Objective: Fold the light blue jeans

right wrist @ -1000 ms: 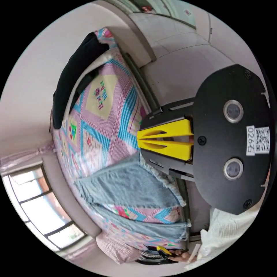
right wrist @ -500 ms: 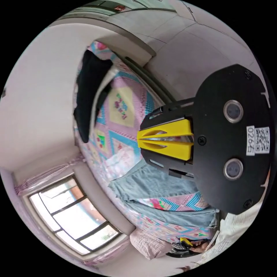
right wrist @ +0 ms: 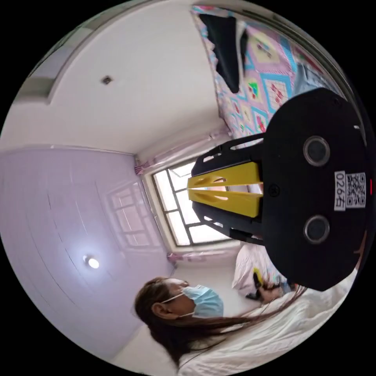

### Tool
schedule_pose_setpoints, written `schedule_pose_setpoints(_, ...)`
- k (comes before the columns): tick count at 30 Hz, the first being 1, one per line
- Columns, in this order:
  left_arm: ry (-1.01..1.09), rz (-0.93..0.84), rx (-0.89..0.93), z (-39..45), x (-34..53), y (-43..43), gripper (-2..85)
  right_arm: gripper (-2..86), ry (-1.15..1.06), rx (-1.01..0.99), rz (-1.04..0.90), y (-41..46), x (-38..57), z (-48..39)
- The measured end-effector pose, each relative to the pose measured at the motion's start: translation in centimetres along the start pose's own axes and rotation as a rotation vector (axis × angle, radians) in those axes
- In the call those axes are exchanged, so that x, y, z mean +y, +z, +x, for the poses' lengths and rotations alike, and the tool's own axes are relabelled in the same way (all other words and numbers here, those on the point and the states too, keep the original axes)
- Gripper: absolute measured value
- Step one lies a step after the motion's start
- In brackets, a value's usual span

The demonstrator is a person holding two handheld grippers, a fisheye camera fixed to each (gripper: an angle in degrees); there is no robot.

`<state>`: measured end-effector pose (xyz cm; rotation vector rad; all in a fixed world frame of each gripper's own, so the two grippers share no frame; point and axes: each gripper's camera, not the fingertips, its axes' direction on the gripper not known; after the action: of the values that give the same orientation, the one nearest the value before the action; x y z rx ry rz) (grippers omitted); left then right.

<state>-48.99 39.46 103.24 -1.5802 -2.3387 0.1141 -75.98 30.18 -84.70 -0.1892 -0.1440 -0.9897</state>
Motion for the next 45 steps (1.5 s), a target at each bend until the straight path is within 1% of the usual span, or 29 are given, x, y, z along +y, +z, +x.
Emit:
schedule_pose_setpoints(1, 0.019, 0.029, 0.026, 0.3, -0.5, -1.0, -0.9, -0.1, -0.102, 0.065, 0.022, -0.5, -0.1, -3.9)
schedule_pose_setpoints(2, 0.059, 0.083, 0.076, 0.9, -1.4, -2.7, -0.9, -0.1, -0.150, 0.096, 0.042, -0.9, -0.2, -5.7)
schedule_pose_setpoints(3, 0.109, 0.131, 0.133, 1.7, -2.3, -4.1, -0.9, 0.6, -0.238, 0.138, 0.094, -1.6, -0.2, -9.1)
schedule_pose_setpoints(4, 0.141, 0.156, 0.167, 2.1, -2.7, -4.8, -0.9, 2.1, -0.309, 0.137, 0.139, -2.3, -0.3, -12.0)
schedule_pose_setpoints(6, 0.311, 0.292, 0.358, 4.4, -3.9, -7.1, -0.8, 4.1, -0.339, 0.105, 0.180, -3.2, -0.8, -15.3)
schedule_pose_setpoints(7, 0.358, 0.332, 0.421, 4.9, -4.2, -7.6, -0.8, 3.7, -0.337, 0.076, 0.208, -3.7, -1.1, -17.1)
schedule_pose_setpoints(8, 0.429, 0.411, 0.540, 5.8, -4.6, -8.4, -0.6, 2.6, -0.353, 0.052, 0.216, -3.9, -1.2, -17.9)
schedule_pose_setpoints(9, 0.487, 0.489, 0.643, 6.6, -5.0, -9.0, -0.2, 0.5, -0.400, -0.009, 0.205, -4.1, -1.2, -19.3)
schedule_pose_setpoints(10, 0.510, 0.526, 0.686, 6.9, -5.2, -9.2, 0.0, -0.2, -0.434, -0.066, 0.168, -4.2, -1.2, -20.4)
schedule_pose_setpoints(12, 0.558, 0.665, 0.845, 7.8, -5.6, -9.8, 3.0, -0.7, -0.411, -0.055, 0.128, -3.9, -0.7, -21.3)
schedule_pose_setpoints(14, 0.529, 0.700, 0.937, 8.1, -5.6, -9.7, 5.2, -0.8, -0.381, -0.008, 0.141, -3.6, 0.7, -21.4)
schedule_pose_setpoints(15, 0.551, 0.702, 0.979, 8.4, -5.7, -9.5, 5.1, -0.9, -0.344, 0.020, 0.120, -2.9, 1.8, -21.0)
schedule_pose_setpoints(17, 0.596, 0.648, 1.029, 8.6, -5.8, -8.7, 0.4, -0.9, -0.277, 0.036, 0.031, -1.2, 3.7, -20.0)
schedule_pose_setpoints(18, 0.616, 0.590, 1.028, 8.4, -5.8, -7.8, -0.2, -0.9, -0.240, 0.046, -0.054, 0.4, 5.4, -19.4)
schedule_pose_setpoints(19, 0.625, 0.563, 1.014, 8.3, -5.7, -7.3, -0.4, -0.9, -0.193, 0.071, -0.154, 2.4, 7.5, -18.6)
schedule_pose_setpoints(20, 0.612, 0.508, 0.954, 7.8, -5.5, -6.0, -0.6, -0.9, -0.172, 0.083, -0.205, 3.4, 8.8, -18.3)
schedule_pose_setpoints(21, 0.572, 0.448, 0.854, 7.0, -5.2, -4.4, -0.7, -0.9, -0.131, 0.103, -0.313, 5.5, 11.6, -17.7)
schedule_pose_setpoints(22, 0.551, 0.417, 0.796, 6.4, -5.0, -3.5, -0.8, -0.9, -0.091, 0.120, -0.424, 7.6, 14.7, -17.1)
schedule_pose_setpoints(23, 0.497, 0.350, 0.674, 5.1, -4.7, -1.6, -0.8, -0.9, -0.073, 0.124, -0.481, 8.6, 16.4, -16.8)
schedule_pose_setpoints(24, 0.425, 0.283, 0.547, 3.4, -4.2, 0.5, -0.7, -0.9, -0.033, 0.127, -0.591, 10.4, 19.9, -16.3)
schedule_pose_setpoints(25, 0.390, 0.251, 0.493, 2.6, -3.9, 1.6, -0.6, -0.9, -0.010, 0.126, -0.693, 12.1, 23.4, -16.0)
schedule_pose_setpoints(27, 0.279, 0.087, 0.309, -0.8, -2.6, 6.1, 0.4, -0.9, 0.003, 0.161, -0.817, 14.1, 28.5, -16.0)
schedule_pose_setpoints(28, 0.257, 0.039, 0.267, -1.7, -2.2, 7.4, 0.8, -0.9, 0.004, 0.195, -0.886, 15.3, 31.6, -16.2)
schedule_pose_setpoints(30, 0.212, -0.123, 0.103, -5.0, 0.0, 12.5, 6.9, -1.0, -0.025, 0.222, -0.987, 16.9, 36.0, -16.9)
schedule_pose_setpoints(33, 0.146, -0.287, 0.010, -9.5, 3.3, 18.8, 13.1, -1.0, -0.073, 0.264, -1.136, 19.5, 42.7, -18.5)
schedule_pose_setpoints(36, 0.092, -0.380, -0.051, -14.1, 6.7, 24.2, 14.7, -0.6, -0.151, 0.278, -1.237, 21.9, 48.1, -20.2)
schedule_pose_setpoints(39, 0.002, -0.457, -0.105, -19.1, 9.4, 29.0, 15.5, 2.4, -0.225, 0.292, -1.291, 24.2, 52.2, -21.5)
schedule_pose_setpoints(42, -0.072, -0.531, -0.153, -23.8, 11.2, 33.1, 15.7, 5.6, -0.192, 0.238, -1.332, 26.7, 54.9, -21.8)
schedule_pose_setpoints(45, -0.113, -0.592, -0.183, -27.6, 11.9, 36.9, 15.8, 6.9, -0.189, 0.196, -1.385, 28.9, 57.5, -22.2)
